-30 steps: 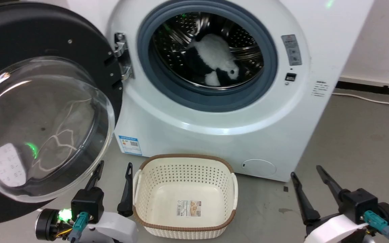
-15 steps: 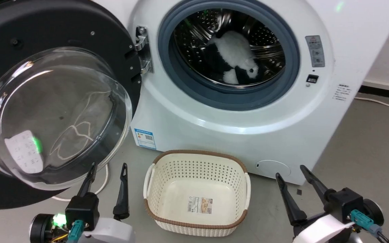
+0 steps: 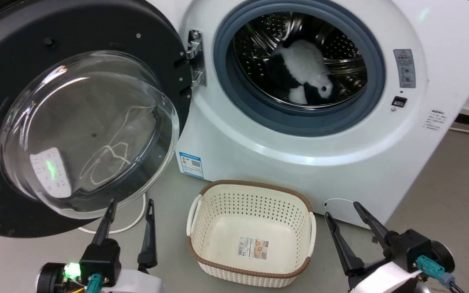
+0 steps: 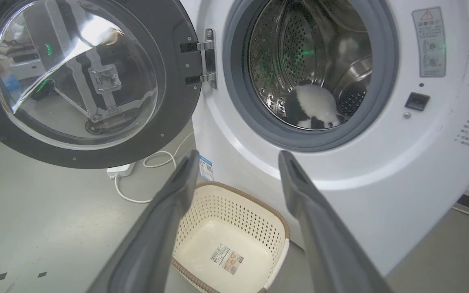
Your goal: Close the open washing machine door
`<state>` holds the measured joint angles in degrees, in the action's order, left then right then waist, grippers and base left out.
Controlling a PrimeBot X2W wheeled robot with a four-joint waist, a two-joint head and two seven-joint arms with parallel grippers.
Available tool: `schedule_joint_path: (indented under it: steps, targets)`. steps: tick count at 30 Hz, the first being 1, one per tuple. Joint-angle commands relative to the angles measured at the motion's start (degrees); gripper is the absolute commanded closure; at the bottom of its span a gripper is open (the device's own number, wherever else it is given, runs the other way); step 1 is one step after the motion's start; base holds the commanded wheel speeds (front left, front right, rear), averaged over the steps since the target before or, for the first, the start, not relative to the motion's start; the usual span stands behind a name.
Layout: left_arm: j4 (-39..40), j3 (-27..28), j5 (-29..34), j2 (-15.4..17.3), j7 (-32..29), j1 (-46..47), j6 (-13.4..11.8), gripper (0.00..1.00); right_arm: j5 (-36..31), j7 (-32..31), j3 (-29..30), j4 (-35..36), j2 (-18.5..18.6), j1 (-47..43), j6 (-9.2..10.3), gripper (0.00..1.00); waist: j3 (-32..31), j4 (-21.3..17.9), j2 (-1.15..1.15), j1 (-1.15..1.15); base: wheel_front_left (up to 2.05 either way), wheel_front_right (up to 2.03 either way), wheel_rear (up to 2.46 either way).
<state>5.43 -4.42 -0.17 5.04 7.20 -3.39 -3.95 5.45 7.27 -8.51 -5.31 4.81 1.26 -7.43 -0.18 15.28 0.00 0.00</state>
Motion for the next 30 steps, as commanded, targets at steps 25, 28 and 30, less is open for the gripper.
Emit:
schedule_joint_path:
  steps: [25, 28, 30]
  targets:
    - [2.0, -1.4, -1.1, 1.2, 3.4, -1.9, -1.9, 0.00, 2.0, 3.4, -2.4, -1.6, 0.7, 0.0, -0.04, 0.00, -0.3, 5.7, 0.00, 0.00, 0.00, 0.00, 0.00]
    - [2.2, -1.2, -1.1, 1.1, 3.8, -2.0, -2.4, 0.00, 2.2, 3.7, -2.5, -1.6, 0.8, -0.3, -0.04, 0.00, -0.4, 6.4, 0.00, 0.00, 0.00, 0.00, 0.00]
    - [2.5, -1.2, -1.0, 1.0, 4.0, -2.2, -2.6, 0.00, 2.3, 4.0, -2.6, -1.7, 0.9, -0.5, -0.04, 0.00, -0.5, 6.8, 0.00, 0.00, 0.00, 0.00, 0.00]
